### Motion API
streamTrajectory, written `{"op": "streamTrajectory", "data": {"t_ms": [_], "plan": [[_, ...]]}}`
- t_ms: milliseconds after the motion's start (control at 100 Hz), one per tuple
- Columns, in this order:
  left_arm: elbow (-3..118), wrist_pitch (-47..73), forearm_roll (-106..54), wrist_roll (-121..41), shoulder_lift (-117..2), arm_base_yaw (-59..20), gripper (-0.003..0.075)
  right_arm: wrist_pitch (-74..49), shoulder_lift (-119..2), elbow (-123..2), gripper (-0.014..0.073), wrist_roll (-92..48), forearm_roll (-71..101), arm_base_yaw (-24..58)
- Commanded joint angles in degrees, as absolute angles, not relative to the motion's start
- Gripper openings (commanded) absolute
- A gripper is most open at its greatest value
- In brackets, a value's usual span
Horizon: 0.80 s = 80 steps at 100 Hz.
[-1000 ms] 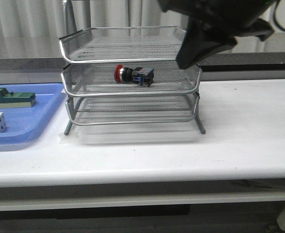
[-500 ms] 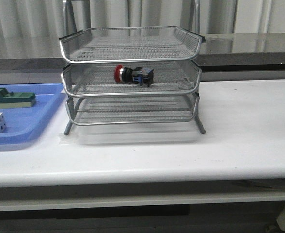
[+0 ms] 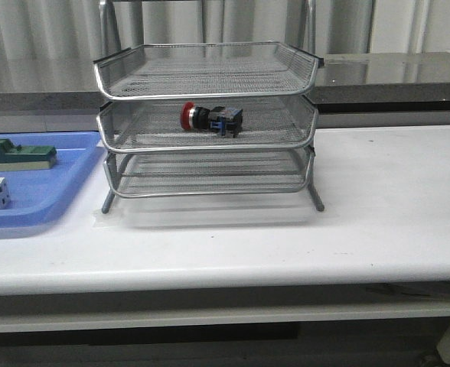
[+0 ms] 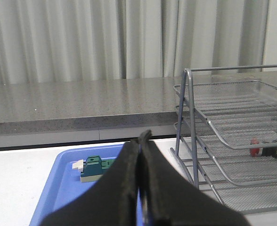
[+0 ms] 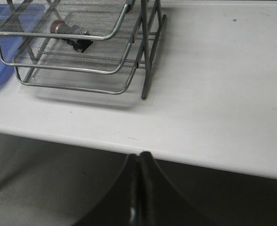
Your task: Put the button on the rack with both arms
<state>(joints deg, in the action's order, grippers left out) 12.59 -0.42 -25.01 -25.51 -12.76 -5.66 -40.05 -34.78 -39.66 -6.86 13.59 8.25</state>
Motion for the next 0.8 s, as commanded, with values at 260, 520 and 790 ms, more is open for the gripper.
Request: {"op": "streamTrajectory", "data": {"t_ms": [260, 520, 790], "plan": [[14.25, -4.8, -25.49, -24.76, -13.24, -5.6, -0.0021, -36.8, -34.62, -41.1, -0.006, -7.16, 13.69, 7.77], [14.25, -4.8, -25.49, -24.76, -13.24, -5.6, -0.0021, -33.97, -34.62, -41.1, -0.006, -7.16, 13.47, 7.77], [14.25, -4.8, -25.49, -24.76, -13.24, -5.6, -0.0021, -23.67, -29.79, -35.79, -0.006, -1.49, 3.79, 7.77]]}}
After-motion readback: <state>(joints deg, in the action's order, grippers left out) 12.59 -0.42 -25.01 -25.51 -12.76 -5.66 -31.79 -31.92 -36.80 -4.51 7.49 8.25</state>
